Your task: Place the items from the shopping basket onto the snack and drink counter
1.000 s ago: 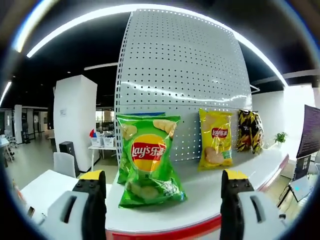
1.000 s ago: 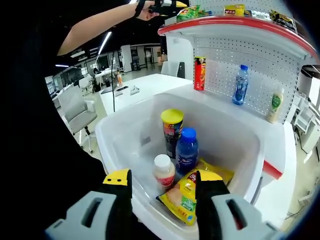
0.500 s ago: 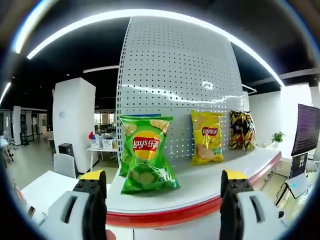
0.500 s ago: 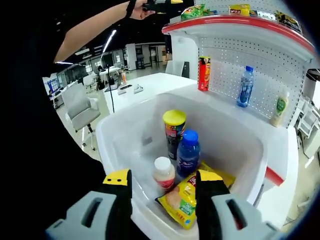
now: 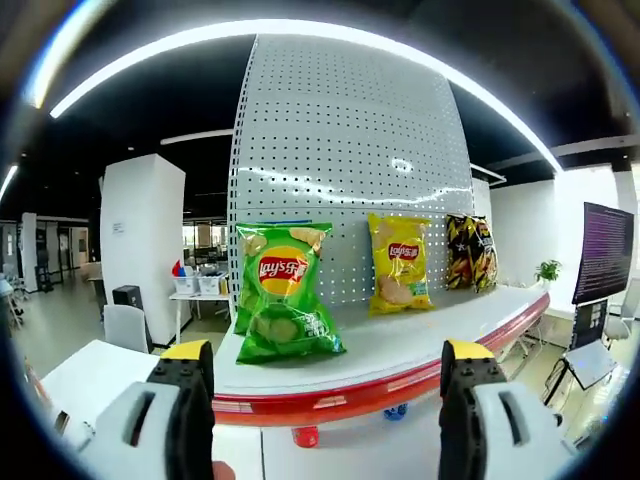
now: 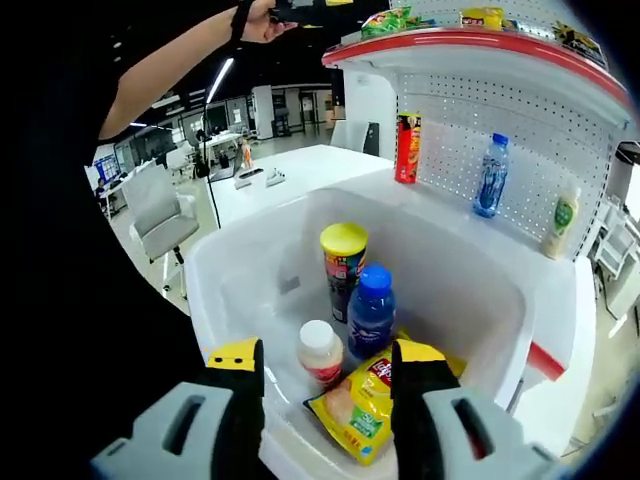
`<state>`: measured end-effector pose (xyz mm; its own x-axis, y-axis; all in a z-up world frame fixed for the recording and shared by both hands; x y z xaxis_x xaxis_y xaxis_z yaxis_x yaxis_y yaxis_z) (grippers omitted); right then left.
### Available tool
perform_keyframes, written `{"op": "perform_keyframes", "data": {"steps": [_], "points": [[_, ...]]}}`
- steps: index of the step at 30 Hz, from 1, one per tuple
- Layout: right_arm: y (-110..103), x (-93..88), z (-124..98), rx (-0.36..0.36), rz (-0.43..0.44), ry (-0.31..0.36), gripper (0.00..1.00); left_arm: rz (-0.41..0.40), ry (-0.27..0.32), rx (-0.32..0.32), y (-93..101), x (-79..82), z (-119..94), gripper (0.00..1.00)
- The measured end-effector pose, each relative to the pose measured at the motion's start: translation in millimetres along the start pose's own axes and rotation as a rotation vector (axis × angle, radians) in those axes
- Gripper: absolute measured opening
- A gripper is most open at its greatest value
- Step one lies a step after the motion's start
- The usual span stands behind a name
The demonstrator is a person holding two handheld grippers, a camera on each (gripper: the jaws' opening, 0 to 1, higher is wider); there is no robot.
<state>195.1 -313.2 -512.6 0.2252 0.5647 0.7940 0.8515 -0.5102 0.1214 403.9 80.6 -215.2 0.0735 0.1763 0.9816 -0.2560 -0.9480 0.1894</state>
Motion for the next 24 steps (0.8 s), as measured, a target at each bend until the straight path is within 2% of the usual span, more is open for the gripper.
{"op": "perform_keyframes", "data": {"steps": [18,24], "points": [[13,3.8,3,-0.016,0.004,-0.001,0.50,0.043,0.007,-0.049,27.1,2.7,-50,0.93],[17,3.2,5,-0.017,0.008,0.001,0.49,0.051,0.007,-0.052,29.8,-1.4,-66,0.92]]}}
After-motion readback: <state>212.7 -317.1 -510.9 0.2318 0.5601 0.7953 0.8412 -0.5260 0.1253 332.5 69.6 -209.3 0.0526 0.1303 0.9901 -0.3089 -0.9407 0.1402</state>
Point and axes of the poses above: the point that each gripper's makers call its tool centre point, and the gripper's own axes: z roughly forward along the fingers, y roughly to its right, x roughly out of its top, the point moved 10 cm from there along -z, roughly backward along the fingers, and after that the axes turned 11 degrees about -z, right-handed, at the moved point
